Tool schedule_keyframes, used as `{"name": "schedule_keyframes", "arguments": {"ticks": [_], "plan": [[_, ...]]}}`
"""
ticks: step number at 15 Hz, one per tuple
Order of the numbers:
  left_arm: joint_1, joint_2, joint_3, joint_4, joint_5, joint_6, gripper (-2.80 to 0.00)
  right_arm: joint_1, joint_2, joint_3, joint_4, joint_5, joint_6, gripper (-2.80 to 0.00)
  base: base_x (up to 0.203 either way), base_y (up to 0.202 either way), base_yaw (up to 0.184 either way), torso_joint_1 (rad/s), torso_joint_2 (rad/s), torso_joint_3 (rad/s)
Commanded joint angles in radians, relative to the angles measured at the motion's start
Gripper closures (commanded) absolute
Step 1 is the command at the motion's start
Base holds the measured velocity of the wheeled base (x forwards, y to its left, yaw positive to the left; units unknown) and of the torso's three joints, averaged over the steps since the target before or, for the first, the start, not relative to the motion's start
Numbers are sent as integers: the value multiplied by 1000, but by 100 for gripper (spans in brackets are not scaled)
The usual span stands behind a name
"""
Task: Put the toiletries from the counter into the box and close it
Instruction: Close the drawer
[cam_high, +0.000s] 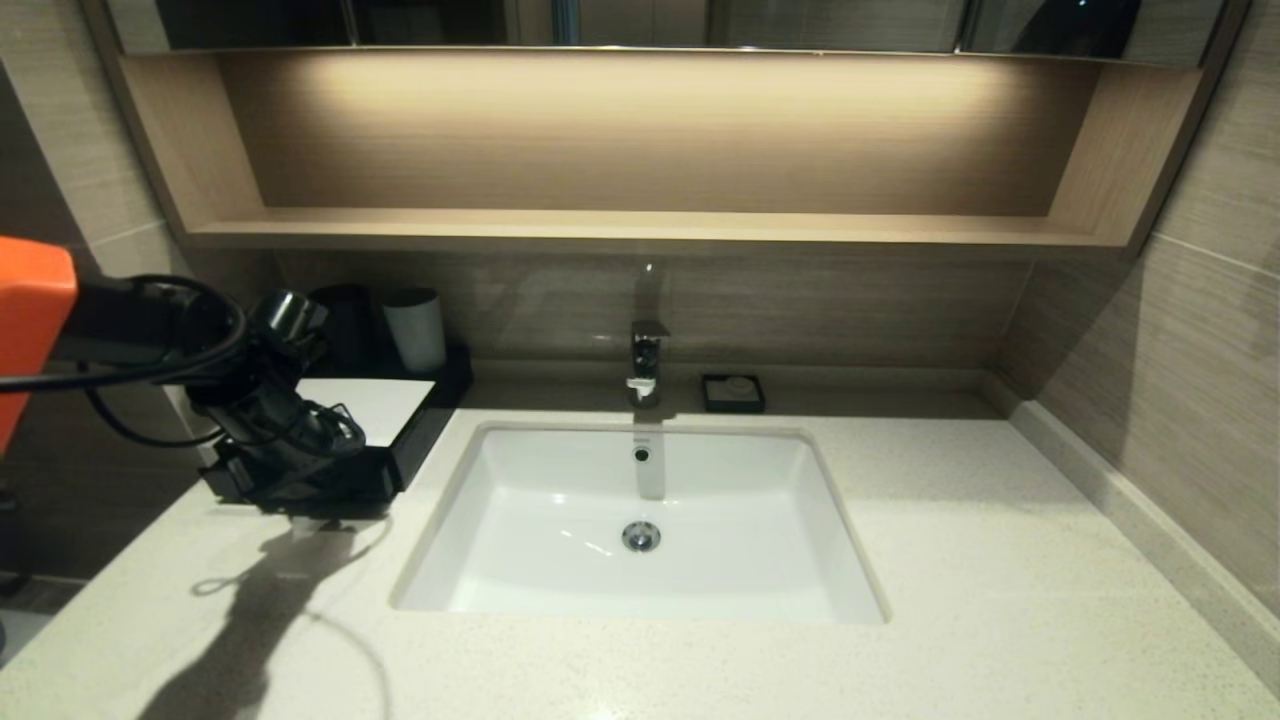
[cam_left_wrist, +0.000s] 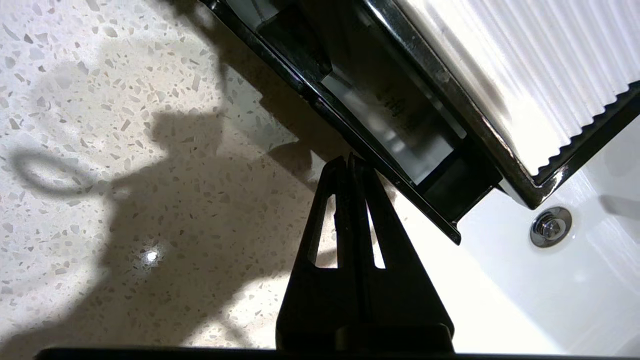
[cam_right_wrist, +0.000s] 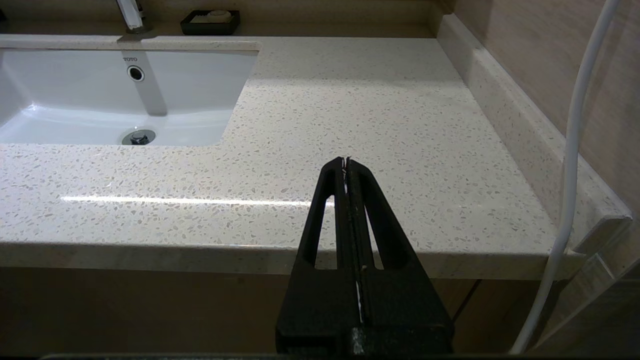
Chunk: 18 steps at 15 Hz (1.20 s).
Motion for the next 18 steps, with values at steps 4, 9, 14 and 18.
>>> {"name": "schedule_keyframes", "arguments": {"ticks": [4,9,14,18], "plan": [[0,13,-3,-4,0,-5,0,0,1,2,0,0,0,0,0,0,0,0,0,0],[0,22,-34,-19,1,-24,0,0,1,2,0,0,0,0,0,0,0,0,0,0],[0,24,-46,-29,0,-26,0,0,1,2,0,0,0,0,0,0,0,0,0,0],[2,24,-46,-54,2,-26,0,0,1,2,0,0,0,0,0,0,0,0,0,0]]}}
